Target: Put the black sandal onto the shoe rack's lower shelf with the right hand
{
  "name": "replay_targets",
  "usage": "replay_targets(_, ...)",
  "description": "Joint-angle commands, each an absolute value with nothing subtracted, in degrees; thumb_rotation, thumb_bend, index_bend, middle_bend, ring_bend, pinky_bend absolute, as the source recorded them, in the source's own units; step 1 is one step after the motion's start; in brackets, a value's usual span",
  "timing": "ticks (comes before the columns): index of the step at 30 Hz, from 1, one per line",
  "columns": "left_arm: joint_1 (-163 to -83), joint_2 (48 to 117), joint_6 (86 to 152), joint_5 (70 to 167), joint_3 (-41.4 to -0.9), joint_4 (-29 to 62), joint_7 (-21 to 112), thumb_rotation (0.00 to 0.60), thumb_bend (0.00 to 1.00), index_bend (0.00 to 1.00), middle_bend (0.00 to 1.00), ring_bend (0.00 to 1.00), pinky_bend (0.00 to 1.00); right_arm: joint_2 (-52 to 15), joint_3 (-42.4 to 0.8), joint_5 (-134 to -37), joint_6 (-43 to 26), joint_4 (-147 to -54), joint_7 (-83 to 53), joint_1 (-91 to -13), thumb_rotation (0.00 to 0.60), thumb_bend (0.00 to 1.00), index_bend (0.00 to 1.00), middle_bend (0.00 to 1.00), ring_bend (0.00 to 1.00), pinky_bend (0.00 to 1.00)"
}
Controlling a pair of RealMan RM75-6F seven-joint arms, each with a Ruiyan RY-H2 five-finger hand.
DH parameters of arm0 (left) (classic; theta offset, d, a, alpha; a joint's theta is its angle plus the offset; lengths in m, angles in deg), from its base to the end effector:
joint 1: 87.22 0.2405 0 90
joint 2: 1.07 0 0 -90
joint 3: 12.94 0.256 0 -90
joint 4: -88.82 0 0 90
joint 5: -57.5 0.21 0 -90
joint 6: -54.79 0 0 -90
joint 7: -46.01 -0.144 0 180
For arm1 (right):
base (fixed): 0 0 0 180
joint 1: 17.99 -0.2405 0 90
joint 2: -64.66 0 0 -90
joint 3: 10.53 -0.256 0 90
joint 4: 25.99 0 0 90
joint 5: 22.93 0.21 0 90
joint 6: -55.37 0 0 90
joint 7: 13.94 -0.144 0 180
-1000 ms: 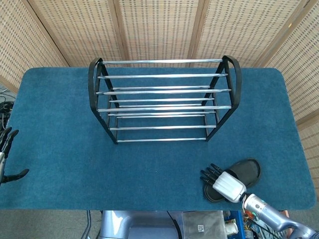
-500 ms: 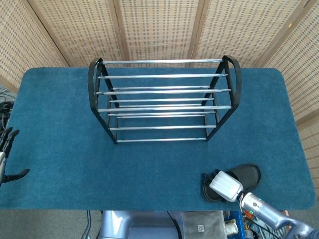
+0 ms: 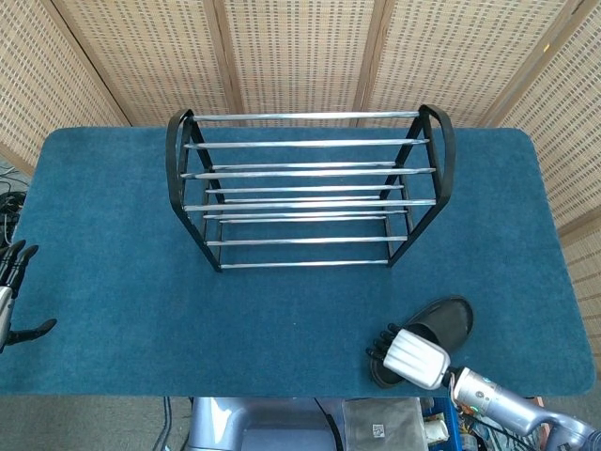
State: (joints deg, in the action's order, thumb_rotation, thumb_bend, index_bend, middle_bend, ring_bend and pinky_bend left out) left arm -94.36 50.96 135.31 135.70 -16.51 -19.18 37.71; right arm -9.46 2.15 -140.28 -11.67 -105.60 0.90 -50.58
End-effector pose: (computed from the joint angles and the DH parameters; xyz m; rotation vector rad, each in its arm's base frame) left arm -0.2819 0.1897 0.1954 -1.3836 -0.9270 -0.7751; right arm -0.2355 -0.2158 0.0264 2.4961 -0.1191 0.7855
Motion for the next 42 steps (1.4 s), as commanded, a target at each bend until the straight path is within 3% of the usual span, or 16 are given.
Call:
replay_targets(1,-94.42,50.98,135.22,135.60,-16.55,-19.15,37.68,0.600,0.11,0.00,0.00,0.00,0.00,-8.91,0.93,-142.70,-11.37,-106.55,3.53,-52.87,0.600,0.33,0.57,0.57,0.59,0.45)
replay_targets(11,-95.06,50.80,133.80,133.90,-17.05,-18.61,38.58,0.600,0.11,0.00,0.00,0.00,0.00,-8.58,-1.23,-149.81,-6.44,-112.48,5.89,-61.63,0.600,0.40,0.57,0.57,0.59,0.47)
replay_targets(22,-96.19,50.40,131.45,131.63,-17.83,-17.60,40.25,0.600,0.11,0.00,0.00,0.00,0.00,-13.26,-4.26,-151.30,3.72,-115.27,7.01,-69.99,0.600,0.44,0.57,0.56,0.59,0.47)
replay_targets(30,-96.73,50.19,130.24,130.89,-17.97,-17.17,41.08,0.600,0.11,0.00,0.00,0.00,0.00,-16.27,-7.31,-151.80,7.72,-108.70,5.93,-77.02,0.600,0.54,0.57,0.56,0.59,0.47)
replay_targets(42,-97.72,50.56,128.62,129.21,-18.17,-16.88,40.14,0.600,0.11,0.00,0.00,0.00,0.00,-18.41,-5.64,-151.94,5.57,-96.83,0.31,-82.24,0.600,0.59,0.57,0.55,0.57,0.47)
